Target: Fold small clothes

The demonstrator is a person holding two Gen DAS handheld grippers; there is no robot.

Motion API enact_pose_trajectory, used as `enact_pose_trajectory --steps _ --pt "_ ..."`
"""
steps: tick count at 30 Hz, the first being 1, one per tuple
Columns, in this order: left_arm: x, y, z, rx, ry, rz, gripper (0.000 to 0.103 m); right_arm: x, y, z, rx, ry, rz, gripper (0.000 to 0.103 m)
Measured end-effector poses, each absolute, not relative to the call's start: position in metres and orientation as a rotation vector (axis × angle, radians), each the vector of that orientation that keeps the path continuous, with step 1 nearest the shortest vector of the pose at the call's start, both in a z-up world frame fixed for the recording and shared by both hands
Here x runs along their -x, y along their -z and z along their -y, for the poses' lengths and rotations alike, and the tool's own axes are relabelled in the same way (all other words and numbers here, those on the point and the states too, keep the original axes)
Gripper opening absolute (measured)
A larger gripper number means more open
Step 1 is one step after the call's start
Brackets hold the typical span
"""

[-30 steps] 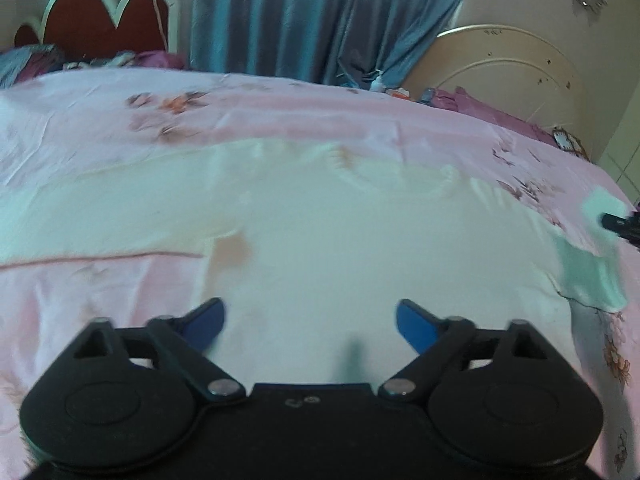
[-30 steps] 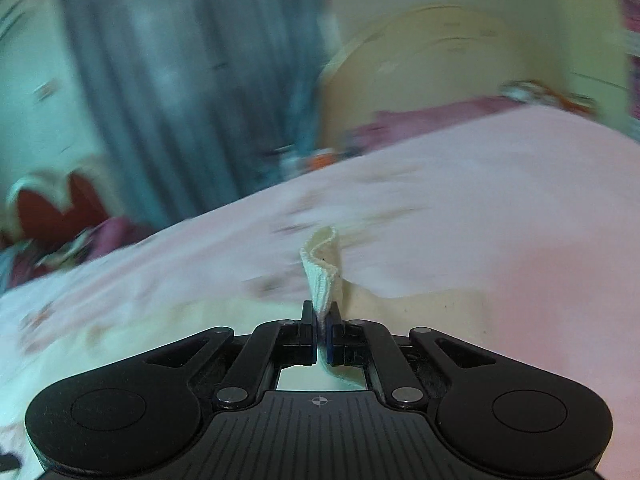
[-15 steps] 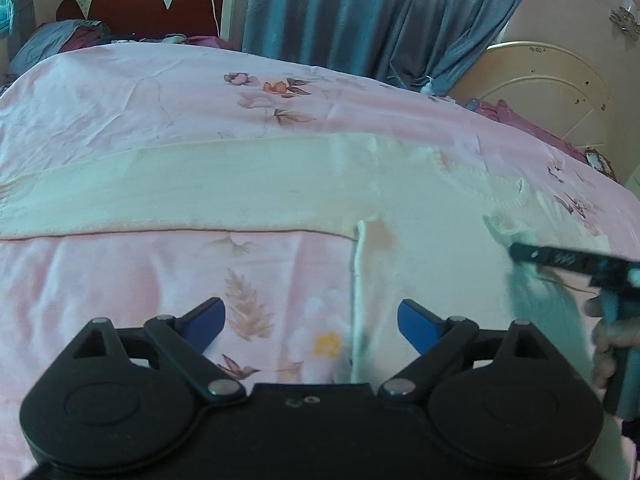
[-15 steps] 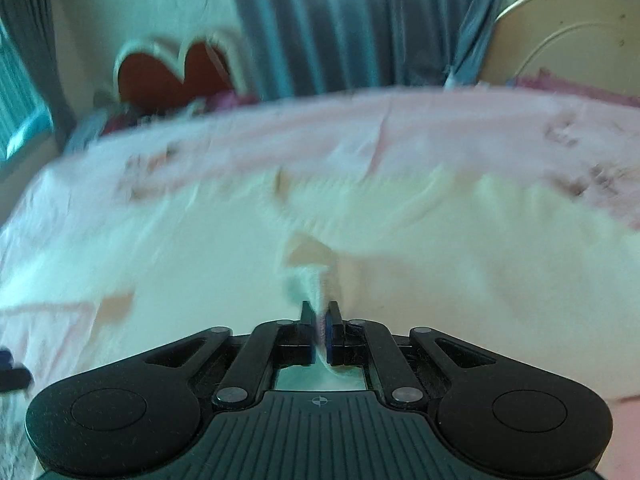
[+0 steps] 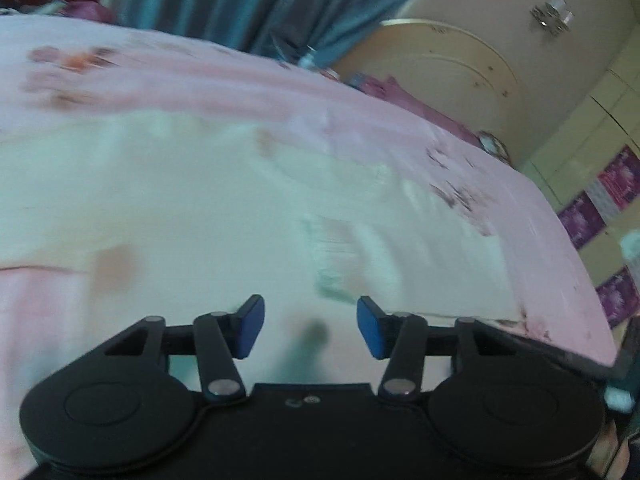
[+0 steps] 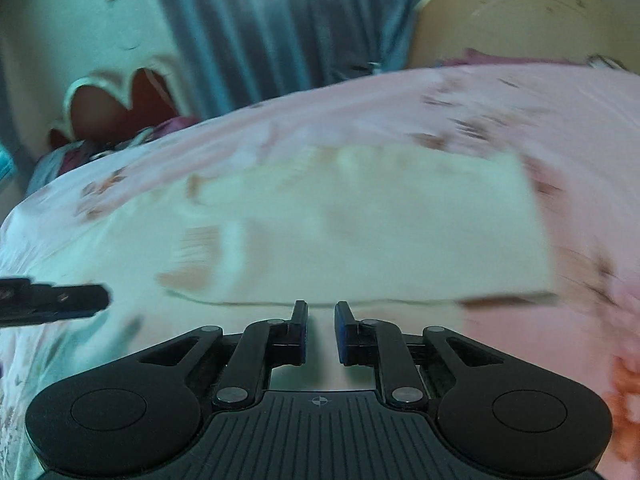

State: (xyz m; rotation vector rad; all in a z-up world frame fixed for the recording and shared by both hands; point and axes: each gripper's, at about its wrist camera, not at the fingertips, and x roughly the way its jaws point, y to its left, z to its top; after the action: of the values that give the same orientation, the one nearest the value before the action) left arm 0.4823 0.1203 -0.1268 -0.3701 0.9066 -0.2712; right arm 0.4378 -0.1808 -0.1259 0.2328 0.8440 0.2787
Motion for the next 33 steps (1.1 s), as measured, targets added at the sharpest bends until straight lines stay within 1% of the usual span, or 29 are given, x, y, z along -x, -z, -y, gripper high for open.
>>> enact_pose_trajectory --steps 2,5,6,7,9,12,17,21,25,33 --pt "-0.498 0.136 -0.105 0.362 0.286 -0.935 0.047 -0.436 0.127 0.194 -0.254 -0.259 -0.851 0.015" --pt "-0.513 0.144 -0.088 0.371 0.318 -0.955 0.035 -0.436 0.131 0.208 -0.283 -0.227 -0.853 0.015" --pt "-0.518 0.146 -0.082 0.365 0.332 -0.959 0.021 -0.436 0.132 0.214 -0.298 -0.217 -0.858 0.015" --pt "-0.518 0.149 -0.079 0.357 0.347 -0.959 0.003 -0.437 0.134 0.217 -0.31 -0.206 -0.864 0.015" --pt "-0.52 0.15 -0.07 0.329 0.367 -0.95 0.004 -0.437 0.137 0.223 -0.332 -0.195 -0.87 0.015" --pt "-0.514 0.129 -0.071 0.299 0.382 -0.857 0.003 -0.437 0.138 0.227 -0.34 -0.191 -0.871 0.015" --pt "-0.505 0.101 -0.117 0.298 0.313 -0.773 0.003 -0.44 0.139 0.23 -0.358 -0.183 -0.875 0.015" --pt "-0.502 0.112 -0.163 0.297 0.239 -0.803 0.003 -0.441 0.139 0.229 -0.346 -0.179 -0.875 0.015" --pt "-0.498 0.121 -0.173 0.304 0.225 -0.826 0.003 -0.439 0.138 0.227 -0.339 -0.174 -0.873 0.015" --pt "-0.495 0.121 -0.192 0.354 0.179 -0.794 0.004 -0.438 0.134 0.223 -0.314 -0.159 -0.878 0.015"
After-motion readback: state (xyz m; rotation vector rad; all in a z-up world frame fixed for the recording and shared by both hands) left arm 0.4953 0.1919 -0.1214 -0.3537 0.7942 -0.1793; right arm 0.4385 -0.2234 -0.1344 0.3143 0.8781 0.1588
